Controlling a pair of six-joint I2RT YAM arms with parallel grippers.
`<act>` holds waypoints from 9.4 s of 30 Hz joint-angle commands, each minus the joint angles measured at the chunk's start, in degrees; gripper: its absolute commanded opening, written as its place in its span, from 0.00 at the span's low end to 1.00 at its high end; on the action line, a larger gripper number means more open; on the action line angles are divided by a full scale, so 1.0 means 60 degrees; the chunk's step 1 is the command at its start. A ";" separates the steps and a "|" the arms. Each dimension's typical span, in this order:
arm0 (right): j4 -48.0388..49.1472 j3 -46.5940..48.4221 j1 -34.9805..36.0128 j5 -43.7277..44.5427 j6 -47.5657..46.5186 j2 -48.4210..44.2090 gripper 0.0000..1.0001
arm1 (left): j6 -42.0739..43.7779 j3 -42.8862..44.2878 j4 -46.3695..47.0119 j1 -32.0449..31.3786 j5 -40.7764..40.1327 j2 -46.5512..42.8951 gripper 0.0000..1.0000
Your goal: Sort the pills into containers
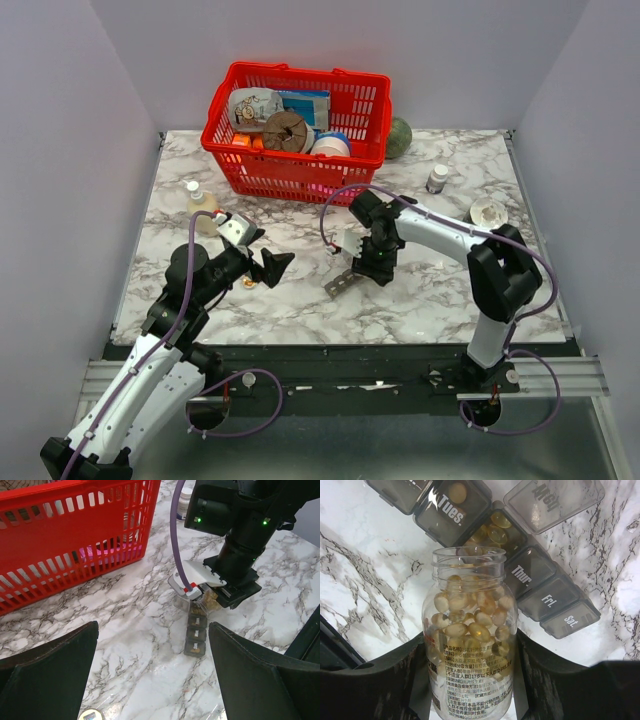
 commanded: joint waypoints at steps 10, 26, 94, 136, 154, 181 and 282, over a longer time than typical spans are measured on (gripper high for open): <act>0.1044 -0.0752 0.0051 -0.0851 0.0326 -0.1106 0.01 | 0.0113 -0.0112 0.0157 0.0022 0.0241 -0.0077 0.99; 0.2888 -0.1470 0.0051 -0.2256 0.0971 -0.3403 0.01 | -0.0266 -0.0288 0.0290 0.0008 -0.0359 -0.0355 0.99; 1.1211 -0.3858 -0.1927 -1.0432 0.7255 -0.7318 0.01 | -0.6581 0.0679 -0.3197 0.0828 -0.5663 0.7452 0.63; 0.7798 -0.3404 -0.2586 -1.0081 0.3125 -0.6645 0.01 | -0.5321 0.2668 -0.1204 0.0257 0.4167 0.3070 0.07; 0.6582 -0.2804 -0.2132 -0.7607 0.2260 -0.6117 0.01 | -0.7387 0.5160 -0.1145 -0.0182 0.4826 0.5620 0.06; 0.6230 -0.2393 -0.1165 -0.5949 0.2304 -0.5385 0.01 | -0.7284 0.6069 -0.2113 -0.1032 0.2365 0.6866 0.05; 0.7446 -0.2847 -0.1268 -0.8059 0.4120 -0.5238 0.00 | -0.7387 0.6509 -0.3754 -0.2189 0.0665 0.6413 0.66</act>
